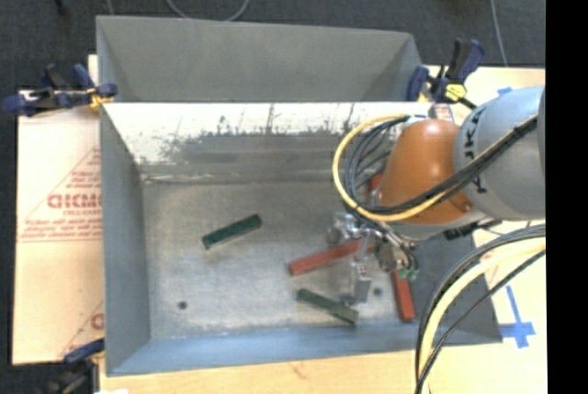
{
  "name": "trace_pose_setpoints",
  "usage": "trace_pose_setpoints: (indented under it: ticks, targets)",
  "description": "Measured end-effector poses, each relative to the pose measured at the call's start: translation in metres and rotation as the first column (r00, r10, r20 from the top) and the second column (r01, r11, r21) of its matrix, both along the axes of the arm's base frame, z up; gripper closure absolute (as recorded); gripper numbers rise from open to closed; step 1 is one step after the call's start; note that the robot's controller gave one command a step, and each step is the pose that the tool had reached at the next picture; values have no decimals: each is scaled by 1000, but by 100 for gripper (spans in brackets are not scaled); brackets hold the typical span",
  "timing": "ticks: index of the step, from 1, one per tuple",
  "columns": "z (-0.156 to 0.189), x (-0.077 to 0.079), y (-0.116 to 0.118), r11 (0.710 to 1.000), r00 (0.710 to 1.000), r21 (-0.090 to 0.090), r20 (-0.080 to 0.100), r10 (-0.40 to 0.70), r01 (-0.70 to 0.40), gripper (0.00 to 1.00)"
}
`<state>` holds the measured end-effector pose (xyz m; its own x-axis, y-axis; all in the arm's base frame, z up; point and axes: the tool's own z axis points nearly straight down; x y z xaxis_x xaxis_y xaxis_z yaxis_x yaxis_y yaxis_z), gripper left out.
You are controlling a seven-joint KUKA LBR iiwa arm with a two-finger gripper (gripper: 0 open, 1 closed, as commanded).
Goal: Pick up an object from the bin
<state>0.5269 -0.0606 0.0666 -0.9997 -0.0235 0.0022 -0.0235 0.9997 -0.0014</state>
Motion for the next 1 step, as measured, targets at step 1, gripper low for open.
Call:
trace_pose_setpoints:
  ticks: [1]
  targets:
    - [4, 2, -1, 1000, 1000, -2, 7, 2, -2, 100]
